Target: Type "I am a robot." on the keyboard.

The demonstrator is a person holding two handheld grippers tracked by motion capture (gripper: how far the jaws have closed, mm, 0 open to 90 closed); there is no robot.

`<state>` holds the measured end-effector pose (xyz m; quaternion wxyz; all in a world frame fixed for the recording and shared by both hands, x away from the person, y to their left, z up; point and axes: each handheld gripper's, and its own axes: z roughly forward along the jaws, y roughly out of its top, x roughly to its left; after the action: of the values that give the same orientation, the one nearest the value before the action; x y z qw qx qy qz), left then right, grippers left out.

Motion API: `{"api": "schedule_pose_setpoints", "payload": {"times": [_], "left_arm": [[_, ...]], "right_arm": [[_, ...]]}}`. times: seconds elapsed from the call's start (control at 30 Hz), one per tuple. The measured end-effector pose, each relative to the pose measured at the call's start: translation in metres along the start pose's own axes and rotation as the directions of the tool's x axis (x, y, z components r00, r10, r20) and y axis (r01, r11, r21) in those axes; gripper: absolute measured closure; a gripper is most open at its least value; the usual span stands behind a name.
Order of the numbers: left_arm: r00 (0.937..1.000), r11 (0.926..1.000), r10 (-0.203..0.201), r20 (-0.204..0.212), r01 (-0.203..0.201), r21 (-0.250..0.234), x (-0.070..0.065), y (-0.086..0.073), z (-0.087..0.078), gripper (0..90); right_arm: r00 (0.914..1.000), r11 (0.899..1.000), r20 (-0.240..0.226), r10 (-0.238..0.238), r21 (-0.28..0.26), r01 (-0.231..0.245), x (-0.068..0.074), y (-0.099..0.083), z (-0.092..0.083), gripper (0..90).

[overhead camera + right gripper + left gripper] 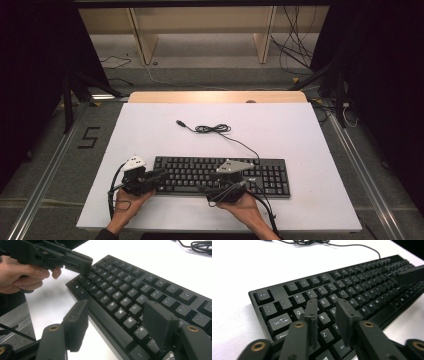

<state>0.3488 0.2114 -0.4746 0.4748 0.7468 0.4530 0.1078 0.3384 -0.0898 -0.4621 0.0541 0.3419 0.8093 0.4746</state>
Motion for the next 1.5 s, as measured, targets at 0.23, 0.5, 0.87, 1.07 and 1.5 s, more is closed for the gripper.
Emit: {"api": "schedule_pose_setpoints", "payload": {"times": [0.23, 0.5, 0.87, 1.07, 1.5], "left_arm": [[0.9997, 0.9995, -0.024, 0.010, 0.024, -0.020, -0.001, 0.000, -0.004, 57.8], [0.9995, 0.9981, -0.024, 0.022, 0.025, -0.056, -0.001, 0.000, -0.009, 43.4], [0.9993, 0.9964, -0.013, 0.035, 0.016, -0.083, -0.003, 0.000, -0.012, 35.7], [0.9992, 0.9958, -0.011, 0.039, 0.014, -0.090, -0.004, 0.000, -0.013, 34.1], [0.9988, 0.9945, 0.002, 0.049, 0.003, -0.104, -0.006, 0.000, -0.014, 31.7]], "right_arm": [[1.0000, 1.000, -0.001, 0.000, 0.002, 0.000, 0.000, 0.000, 0.002, 40.3], [1.0000, 1.000, -0.006, -0.006, 0.014, 0.006, 0.001, -0.001, 0.005, 49.3], [0.9999, 0.999, -0.002, -0.013, 0.040, 0.013, 0.001, -0.003, 0.010, 75.4], [0.9997, 0.998, -0.006, -0.022, 0.057, 0.022, 0.002, -0.005, 0.013, 83.5], [0.9996, 0.996, -0.005, -0.028, 0.088, 0.028, 0.004, -0.008, 0.020, 90.0]]}}
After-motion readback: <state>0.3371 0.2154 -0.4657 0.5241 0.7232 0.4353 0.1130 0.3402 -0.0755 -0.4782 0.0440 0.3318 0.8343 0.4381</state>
